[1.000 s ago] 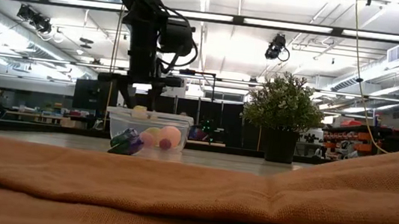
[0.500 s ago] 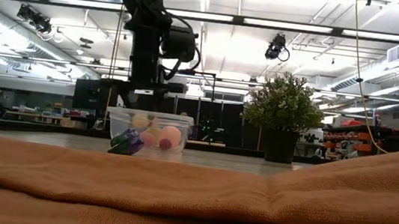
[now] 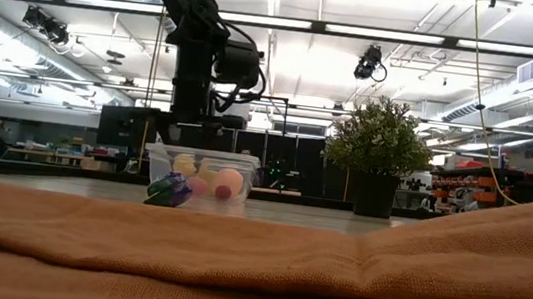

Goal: Pick and placing Produce into tupperware
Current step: Put the banana into the container

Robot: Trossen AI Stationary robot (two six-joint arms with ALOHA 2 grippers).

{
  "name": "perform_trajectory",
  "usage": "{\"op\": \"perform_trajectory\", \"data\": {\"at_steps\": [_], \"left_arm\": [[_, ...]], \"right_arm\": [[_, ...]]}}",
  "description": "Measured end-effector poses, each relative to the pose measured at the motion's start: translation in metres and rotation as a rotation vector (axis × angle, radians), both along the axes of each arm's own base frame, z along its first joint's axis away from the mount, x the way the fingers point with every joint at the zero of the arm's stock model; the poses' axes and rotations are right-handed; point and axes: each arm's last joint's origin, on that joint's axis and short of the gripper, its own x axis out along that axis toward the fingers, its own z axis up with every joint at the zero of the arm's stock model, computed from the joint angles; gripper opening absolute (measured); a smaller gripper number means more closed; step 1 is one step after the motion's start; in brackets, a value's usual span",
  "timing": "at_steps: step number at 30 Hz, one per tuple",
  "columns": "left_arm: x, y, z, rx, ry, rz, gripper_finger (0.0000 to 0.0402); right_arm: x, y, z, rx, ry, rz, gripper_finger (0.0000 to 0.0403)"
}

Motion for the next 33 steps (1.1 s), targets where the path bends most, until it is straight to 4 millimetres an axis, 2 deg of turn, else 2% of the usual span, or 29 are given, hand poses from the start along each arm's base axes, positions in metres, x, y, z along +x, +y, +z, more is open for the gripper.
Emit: {"op": "perform_trajectory", "data": {"at_steps": [33], "left_arm": [[0.0, -0.0011, 0.0004, -0.009, -0.02, 0.098, 0.017]], "right_arm": [[0.0, 0.0001, 0.0, 0.001, -0.001, 0.0, 0.0095]]}}
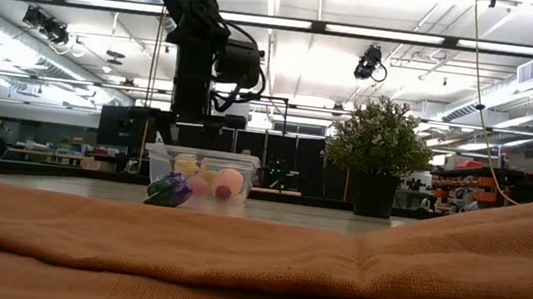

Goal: Pick and placing Produce into tupperware
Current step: Put the banana into the container, then put the eggplant into the container

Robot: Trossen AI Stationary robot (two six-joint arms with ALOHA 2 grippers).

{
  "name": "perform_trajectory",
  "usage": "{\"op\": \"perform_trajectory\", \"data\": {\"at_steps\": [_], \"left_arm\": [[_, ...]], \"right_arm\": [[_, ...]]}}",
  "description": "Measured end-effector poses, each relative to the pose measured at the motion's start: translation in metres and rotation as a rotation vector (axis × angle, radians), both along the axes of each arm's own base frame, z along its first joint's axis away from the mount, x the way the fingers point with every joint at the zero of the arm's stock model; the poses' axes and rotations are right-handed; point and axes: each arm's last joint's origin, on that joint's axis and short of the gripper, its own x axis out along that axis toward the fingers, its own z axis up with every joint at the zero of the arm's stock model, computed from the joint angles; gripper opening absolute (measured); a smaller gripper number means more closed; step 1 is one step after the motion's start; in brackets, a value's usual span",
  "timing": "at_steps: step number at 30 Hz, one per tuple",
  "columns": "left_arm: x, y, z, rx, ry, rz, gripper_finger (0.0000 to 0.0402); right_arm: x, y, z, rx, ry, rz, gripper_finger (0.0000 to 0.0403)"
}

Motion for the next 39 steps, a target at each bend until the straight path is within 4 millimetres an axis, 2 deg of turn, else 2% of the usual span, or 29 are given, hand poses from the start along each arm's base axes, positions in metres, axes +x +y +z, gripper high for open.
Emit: {"op": "perform_trajectory", "data": {"at_steps": [12, 25, 34, 39], "left_arm": [[-0.0009, -0.0005, 0.0, -0.004, 0.01, -0.004, 0.0172], [-0.0016, -0.0003, 0.0001, 0.011, 0.027, -0.027, 0.0211], [-0.0013, -0.0001, 0.0002, 0.015, 0.026, -0.029, 0.0211], [0.0011, 0.001, 0.0008, 0.037, 0.026, -0.142, 0.0202]], "right_arm": [[0.0, 0.0, 0.0, 0.0, 0.0, 0.0, 0.0095], [0.0001, 0.0001, 0.0001, 0.002, -0.001, 0.0, 0.0095], [0.0001, 0.0001, 0.0, 0.002, -0.001, 0.0, 0.0095], [0.0001, 0.0002, 0.0, 0.003, -0.002, 0.0, 0.0095]]}}
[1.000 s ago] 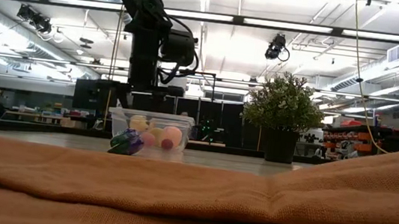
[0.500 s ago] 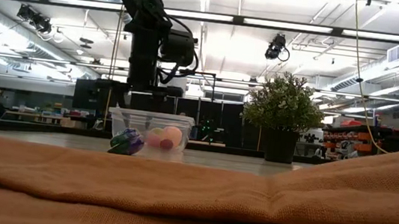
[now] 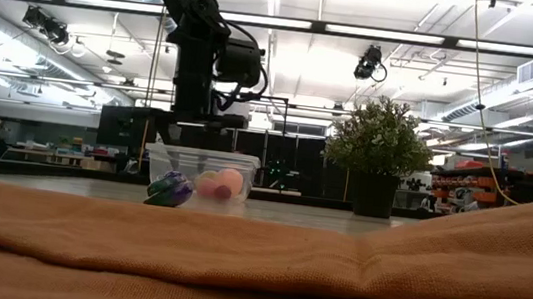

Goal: Pick and placing Produce into tupperware
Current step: Put the eggplant into the container

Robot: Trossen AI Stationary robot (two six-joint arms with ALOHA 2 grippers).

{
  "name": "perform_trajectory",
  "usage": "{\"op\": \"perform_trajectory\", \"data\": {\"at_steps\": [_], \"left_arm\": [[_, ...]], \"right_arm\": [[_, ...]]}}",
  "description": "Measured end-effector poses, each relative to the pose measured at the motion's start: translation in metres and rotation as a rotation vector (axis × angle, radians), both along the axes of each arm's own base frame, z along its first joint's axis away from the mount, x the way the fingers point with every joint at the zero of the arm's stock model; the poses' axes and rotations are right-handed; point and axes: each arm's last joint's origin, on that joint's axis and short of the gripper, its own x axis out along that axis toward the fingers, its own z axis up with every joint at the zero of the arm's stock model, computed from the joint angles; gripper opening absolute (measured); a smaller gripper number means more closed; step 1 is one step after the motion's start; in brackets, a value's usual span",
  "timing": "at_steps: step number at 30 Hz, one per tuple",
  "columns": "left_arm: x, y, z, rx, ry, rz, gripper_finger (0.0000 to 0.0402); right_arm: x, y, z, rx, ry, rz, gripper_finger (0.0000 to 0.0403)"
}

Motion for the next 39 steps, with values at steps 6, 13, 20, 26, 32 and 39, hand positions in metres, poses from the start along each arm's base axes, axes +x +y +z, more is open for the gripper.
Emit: {"op": "perform_trajectory", "data": {"at_steps": [6, 13, 20, 26, 32, 39], "left_arm": [[-0.001, -0.001, 0.007, 0.018, 0.003, -0.078, 0.0208], [-0.009, -0.007, 0.043, 0.158, -0.031, -0.183, 0.0212], [-0.018, -0.031, 0.082, 0.235, -0.092, -0.423, 0.0206], [-0.023, -0.065, 0.107, 0.239, -0.175, -0.61, 0.021], [-0.024, -0.1, 0.112, 0.194, -0.193, -0.762, 0.0203], [-0.022, -0.143, 0.11, 0.143, -0.193, -0.963, 0.02]], "right_arm": [[0.0, 0.0, 0.0, 0.001, 0.0, 0.0, 0.0095], [0.0, 0.0, 0.0, 0.004, 0.002, 0.0, 0.0095], [0.0, 0.0, 0.0, 0.003, 0.003, 0.0, 0.0095], [0.0, 0.0, 0.0, 0.003, 0.002, 0.0, 0.0095], [0.0, 0.0, 0.0, 0.007, -0.001, 0.0, 0.0095], [0.001, 0.001, 0.0, 0.015, -0.009, 0.0, 0.0095]]}}
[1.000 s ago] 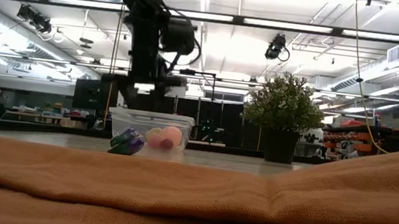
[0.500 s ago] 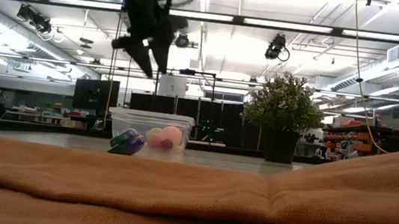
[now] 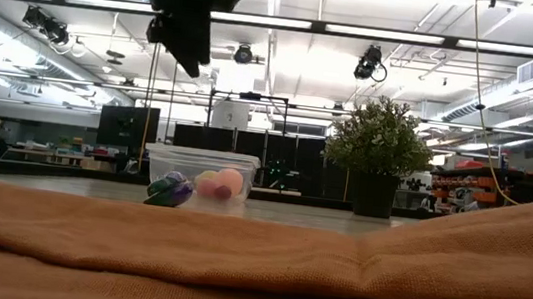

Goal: Pick and placing Produce into tupperware
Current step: Put the eggplant into the container

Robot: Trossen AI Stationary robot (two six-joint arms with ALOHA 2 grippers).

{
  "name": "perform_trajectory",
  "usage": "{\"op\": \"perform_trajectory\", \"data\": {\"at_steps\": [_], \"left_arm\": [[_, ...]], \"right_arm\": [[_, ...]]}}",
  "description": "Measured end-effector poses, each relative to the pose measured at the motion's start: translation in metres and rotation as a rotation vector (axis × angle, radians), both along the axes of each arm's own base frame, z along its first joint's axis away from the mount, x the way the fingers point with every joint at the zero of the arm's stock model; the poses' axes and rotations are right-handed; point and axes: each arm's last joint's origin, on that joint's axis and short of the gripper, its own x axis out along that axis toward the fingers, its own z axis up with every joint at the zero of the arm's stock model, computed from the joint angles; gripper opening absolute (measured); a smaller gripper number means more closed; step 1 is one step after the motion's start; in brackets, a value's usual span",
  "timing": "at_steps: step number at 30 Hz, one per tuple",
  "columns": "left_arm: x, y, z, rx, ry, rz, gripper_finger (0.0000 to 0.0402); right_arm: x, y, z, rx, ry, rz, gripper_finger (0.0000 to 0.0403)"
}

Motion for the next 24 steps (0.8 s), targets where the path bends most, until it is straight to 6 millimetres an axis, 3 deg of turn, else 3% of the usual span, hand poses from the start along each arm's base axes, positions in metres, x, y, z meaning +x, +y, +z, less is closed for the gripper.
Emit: {"op": "perform_trajectory", "data": {"at_steps": [13, 19, 24], "left_arm": [[-0.015, -0.058, -0.004, 0.091, 0.119, -0.415, 0.0195], [-0.022, -0.087, -0.004, 0.223, 0.122, -0.791, 0.0178], [-0.028, -0.103, -0.005, 0.399, 0.119, -1.213, 0.0161]], "right_arm": [[0.002, 0.002, 0.0, 0.021, -0.018, 0.0, 0.0095], [0.003, 0.004, 0.001, 0.044, -0.039, 0.0, 0.0095], [0.004, 0.005, 0.001, 0.054, -0.047, 0.0, 0.0095]]}}
